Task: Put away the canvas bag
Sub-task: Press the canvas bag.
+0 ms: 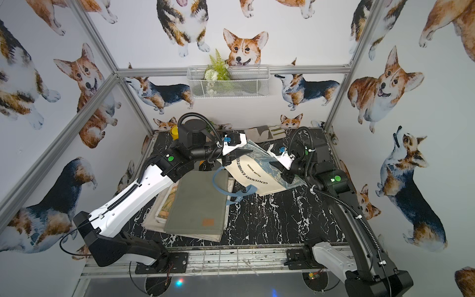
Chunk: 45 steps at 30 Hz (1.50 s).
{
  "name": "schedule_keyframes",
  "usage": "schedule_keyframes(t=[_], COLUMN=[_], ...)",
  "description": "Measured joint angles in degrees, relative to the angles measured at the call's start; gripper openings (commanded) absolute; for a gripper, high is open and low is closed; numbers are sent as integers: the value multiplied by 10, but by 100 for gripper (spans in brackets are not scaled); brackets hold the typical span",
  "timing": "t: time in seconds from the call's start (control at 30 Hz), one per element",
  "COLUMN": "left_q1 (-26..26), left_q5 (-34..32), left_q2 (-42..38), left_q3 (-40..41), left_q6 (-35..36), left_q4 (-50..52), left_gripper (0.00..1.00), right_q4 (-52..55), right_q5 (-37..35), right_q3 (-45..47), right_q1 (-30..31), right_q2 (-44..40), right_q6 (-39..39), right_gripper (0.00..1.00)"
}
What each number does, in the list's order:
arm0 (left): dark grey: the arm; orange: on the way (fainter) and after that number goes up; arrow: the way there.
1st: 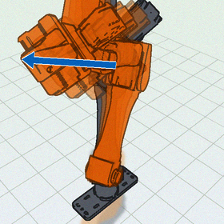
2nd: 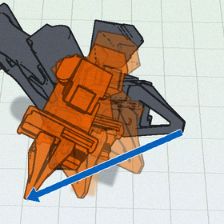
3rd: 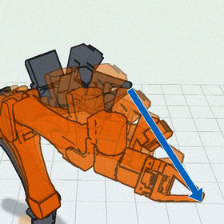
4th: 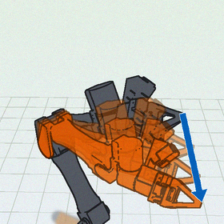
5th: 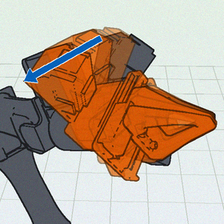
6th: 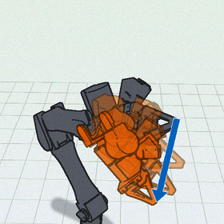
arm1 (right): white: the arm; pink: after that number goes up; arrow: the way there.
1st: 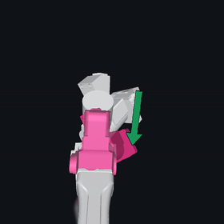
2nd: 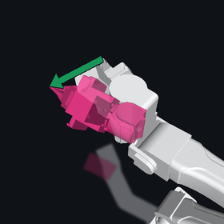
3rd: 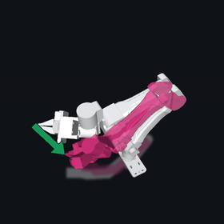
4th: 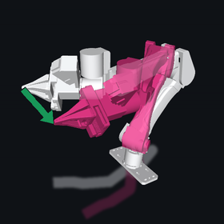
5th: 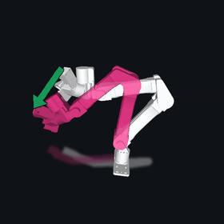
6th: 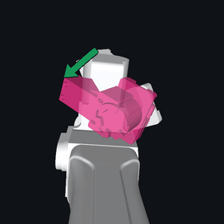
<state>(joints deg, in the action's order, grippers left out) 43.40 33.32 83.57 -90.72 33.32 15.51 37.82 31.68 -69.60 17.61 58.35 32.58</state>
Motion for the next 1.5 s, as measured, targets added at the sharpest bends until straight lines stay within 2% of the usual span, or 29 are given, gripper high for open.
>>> schedule_keyframes(t=[0.07, 0.13, 0.23, 0.37, 0.5, 0.57, 0.77, 0.87, 1.0, 1.13, 1.17, 1.3, 1.4, 1.5], left_q1=[-6, -24, -63, -105, -118, -119, -119, -119, -119, -122, -124, -134, -143, -161], left_q5=[14, 36, 79, 143, 180, 184, 174, 156, 123, 67, 57, -4, -48, -117], left_q2=[2, 2, 0, 5, 17, 18, 11, -6, -17, -19, -19, -19, -25, -31], left_q3=[3, 7, 20, 34, 33, 33, 26, 30, 27, 34, 39, 56, 56, 54], left_q6=[-2, -16, -63, -163, -230, -249, -256, -234, -175, -122, -114, -104, -104, -110], left_q4=[-3, -16, -73, -187, -271, -284, -270, -230, -159, -113, -108, -94, -95, -97], left_gripper=[0, 0, 0, 0, 0, 0, 0, 3, 20, 53, 59, 69, 73, 80], right_q4=[-10, -19, -28, -30, -35, -38, -44, -45, -45, -42, -42, -42, -47, -66], right_q5=[3, 3, 0, -16, -41, -49, -53, -55, -58, -61, -64, -98, -132, -168], right_q3=[-2, 9, 48, 92, 121, 122, 125, 126, 128, 127, 126, 112, 90, 65], right_q1=[0, 0, 0, 0, 0, 0, 0, 0, 0, 4, 6, 24, 44, 65], right_q2=[0, -11, -45, -89, -114, -116, -134, -136, -121, -94, -86, -55, -25, 16], right_q6=[-12, -30, -52, -83, -93, -104, -118, -115, -115, -130, -133, -151, -167, -191], right_gripper=[52, 57, 59, 62, 60, 55, 0, 0, 0, 0, 0, 0, 0, 0])
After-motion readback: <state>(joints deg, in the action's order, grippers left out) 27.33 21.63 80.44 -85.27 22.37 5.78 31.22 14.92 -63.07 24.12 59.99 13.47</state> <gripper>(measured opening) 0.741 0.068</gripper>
